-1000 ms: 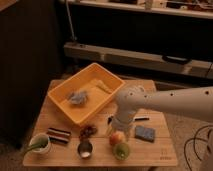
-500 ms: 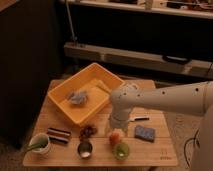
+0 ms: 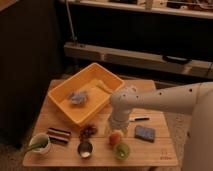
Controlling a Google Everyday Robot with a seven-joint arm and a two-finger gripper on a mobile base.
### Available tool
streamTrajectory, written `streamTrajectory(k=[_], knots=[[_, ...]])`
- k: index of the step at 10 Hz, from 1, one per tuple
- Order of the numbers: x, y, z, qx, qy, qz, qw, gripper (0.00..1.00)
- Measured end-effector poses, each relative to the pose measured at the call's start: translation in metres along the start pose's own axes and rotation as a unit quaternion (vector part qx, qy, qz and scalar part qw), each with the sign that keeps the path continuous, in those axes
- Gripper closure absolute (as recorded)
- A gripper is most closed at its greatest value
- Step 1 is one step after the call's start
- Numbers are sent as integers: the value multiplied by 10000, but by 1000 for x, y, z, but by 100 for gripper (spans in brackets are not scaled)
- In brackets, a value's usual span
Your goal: Place apple in plastic cup
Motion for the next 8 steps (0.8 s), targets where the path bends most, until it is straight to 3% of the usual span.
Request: streamTrajectory(k=[6,8], knots=[[-9,-11,27,52,347,-52,9994,35],[-9,-12,32,45,450,-80,9989,42]])
